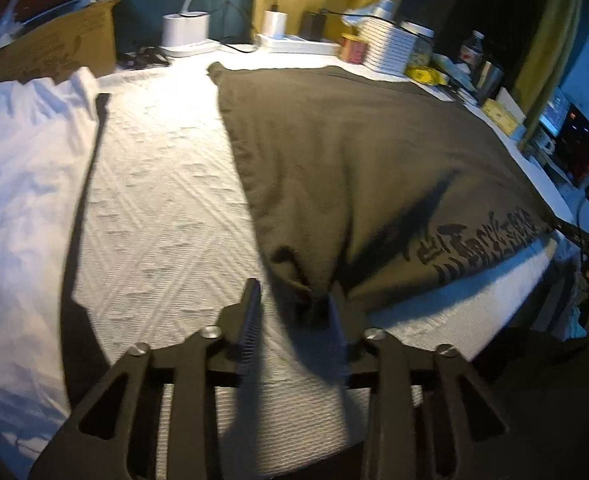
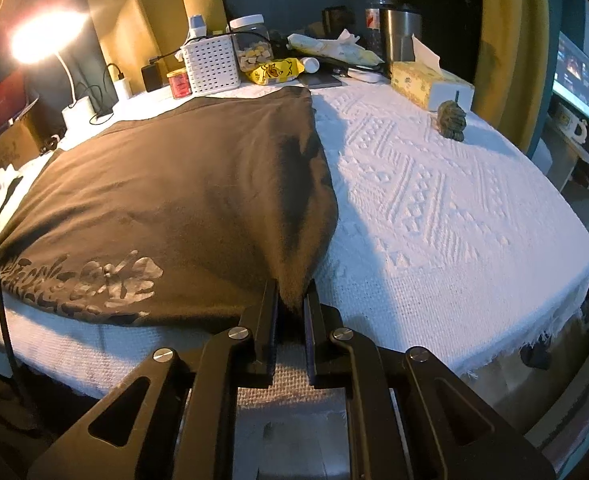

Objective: Fold small clothes

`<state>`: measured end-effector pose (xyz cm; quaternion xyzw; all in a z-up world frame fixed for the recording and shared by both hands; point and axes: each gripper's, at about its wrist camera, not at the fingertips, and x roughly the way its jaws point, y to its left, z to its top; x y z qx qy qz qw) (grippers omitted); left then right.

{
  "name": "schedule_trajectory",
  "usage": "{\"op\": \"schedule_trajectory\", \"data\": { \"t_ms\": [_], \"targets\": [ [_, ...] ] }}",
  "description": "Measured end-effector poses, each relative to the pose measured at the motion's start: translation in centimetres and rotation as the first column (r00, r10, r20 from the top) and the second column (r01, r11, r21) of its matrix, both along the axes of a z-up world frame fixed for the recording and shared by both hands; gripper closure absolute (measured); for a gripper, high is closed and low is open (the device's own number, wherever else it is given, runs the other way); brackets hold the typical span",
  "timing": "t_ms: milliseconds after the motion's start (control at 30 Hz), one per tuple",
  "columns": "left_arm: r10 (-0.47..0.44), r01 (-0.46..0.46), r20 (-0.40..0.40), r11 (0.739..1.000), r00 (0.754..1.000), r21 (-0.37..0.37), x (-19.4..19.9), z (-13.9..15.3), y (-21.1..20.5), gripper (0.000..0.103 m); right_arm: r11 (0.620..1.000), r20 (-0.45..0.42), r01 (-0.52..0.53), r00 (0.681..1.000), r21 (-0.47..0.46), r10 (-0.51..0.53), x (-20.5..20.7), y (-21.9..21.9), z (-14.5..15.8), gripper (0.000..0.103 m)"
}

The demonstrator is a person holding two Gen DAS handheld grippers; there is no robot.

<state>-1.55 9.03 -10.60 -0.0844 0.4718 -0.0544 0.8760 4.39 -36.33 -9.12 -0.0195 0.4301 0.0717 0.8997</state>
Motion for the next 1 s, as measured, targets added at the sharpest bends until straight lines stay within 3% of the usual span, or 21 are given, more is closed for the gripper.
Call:
{"op": "schedule_trajectory", "data": {
  "t_ms": [67,133,200,333,433,1000],
  "targets": [
    [0.015,-0.015,0.004,1.0,1.0,0.006,0.1,0.4,0.2,0.065,1.0,-0.006,-0.003,1.0,-0.012,0.003,0.0,0.0,0.2,0.091],
    [0.032,-0.032,0.01,0.999,0.999,0.025,0.5,0.7,0.4,0.052,1.0,-0.006,-0.004,1.0,-0.013,0.004,0.0,0.0,0.5,0.09],
    [0.047,-0.048,0.023,0.998,0.999,0.027,1.1,1.1,0.6,0.048,1.0,0.001,-0.004,1.0,-0.012,0.004,0.1,-0.2,0.9,0.084],
    [0.064,-0.066,0.036,0.997,0.997,0.039,3.1,1.6,1.1,0.048,1.0,0.017,0.008,1.0,-0.024,-0.008,0.6,-0.5,1.9,0.079],
    [0.079,-0.081,0.03,0.995,0.996,0.058,5.1,1.5,1.4,0.048,1.0,0.022,0.011,1.0,-0.022,-0.01,1.3,-0.8,2.4,0.068],
    [0.099,-0.101,0.02,0.985,0.995,0.137,15.4,0.1,2.8,0.048,0.999,-0.019,-0.029,0.999,-0.033,0.029,11.7,-1.2,1.9,0.068]
  ]
}}
